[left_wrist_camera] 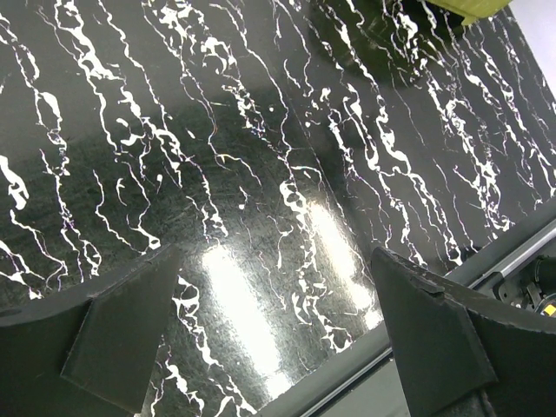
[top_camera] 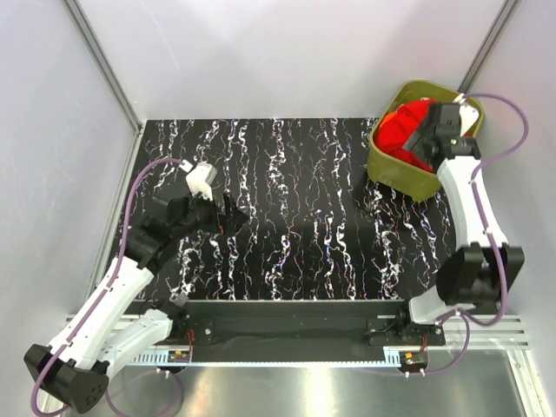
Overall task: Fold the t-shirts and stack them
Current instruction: Grab the tshirt from the pile
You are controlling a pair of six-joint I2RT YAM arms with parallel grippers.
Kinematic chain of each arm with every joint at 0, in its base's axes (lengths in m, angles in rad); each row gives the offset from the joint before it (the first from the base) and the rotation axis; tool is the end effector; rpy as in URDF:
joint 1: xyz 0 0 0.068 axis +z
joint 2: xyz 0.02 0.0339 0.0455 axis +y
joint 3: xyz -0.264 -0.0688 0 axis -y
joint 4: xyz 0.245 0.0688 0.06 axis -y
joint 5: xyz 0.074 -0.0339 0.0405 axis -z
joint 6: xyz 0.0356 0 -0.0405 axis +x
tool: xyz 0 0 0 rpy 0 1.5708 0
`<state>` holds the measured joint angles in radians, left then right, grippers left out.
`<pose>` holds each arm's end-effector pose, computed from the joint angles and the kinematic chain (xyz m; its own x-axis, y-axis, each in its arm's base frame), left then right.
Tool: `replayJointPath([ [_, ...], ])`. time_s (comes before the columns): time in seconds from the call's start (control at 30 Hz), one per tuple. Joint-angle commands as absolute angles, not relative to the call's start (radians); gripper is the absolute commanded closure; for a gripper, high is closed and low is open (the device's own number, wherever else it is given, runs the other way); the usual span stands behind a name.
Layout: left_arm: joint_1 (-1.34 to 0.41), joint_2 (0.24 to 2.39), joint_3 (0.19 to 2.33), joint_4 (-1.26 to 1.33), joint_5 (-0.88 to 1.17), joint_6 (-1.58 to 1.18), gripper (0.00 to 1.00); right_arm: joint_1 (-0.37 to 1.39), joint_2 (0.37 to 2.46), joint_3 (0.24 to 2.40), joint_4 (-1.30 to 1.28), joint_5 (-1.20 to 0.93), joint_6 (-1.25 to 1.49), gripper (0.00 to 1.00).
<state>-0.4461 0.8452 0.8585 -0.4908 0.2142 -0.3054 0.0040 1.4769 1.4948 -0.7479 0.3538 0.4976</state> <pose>0.1642 -0.0869 0.3243 -0.5734 -0.0515 -0.8177 0.4399 0.8227 -0.3602 0.3192 -0.0111 0.3691 -0.4646 0.4459 -0.7651 0.5419 0.8265 0.1527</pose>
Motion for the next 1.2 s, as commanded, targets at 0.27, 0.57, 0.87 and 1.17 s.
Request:
replayJointPath([
  [0.27,-0.454,0.808,0.865,-0.434,0.244,-0.284,0.01,-0.058,1.776,1.764,-0.657,0.221,0.216,0.25],
  [0.57,-0.454,0.819,0.868,-0.436,0.229,-0.285,0.01,-0.058,1.876,1.882,-0.722,0.328,0.138,0.93],
  [0.87,-0.454,0.822,0.865,-0.437,0.219,-0.287,0.01,-0.055,1.812,2.438,-1.024,0.11,0.225,1.0],
  [1.17,-0.453,0.81,0.877,-0.437,0.209,-0.301,0.01,-0.054,1.635,2.674,-0.855,-0.569,0.487,1.0],
])
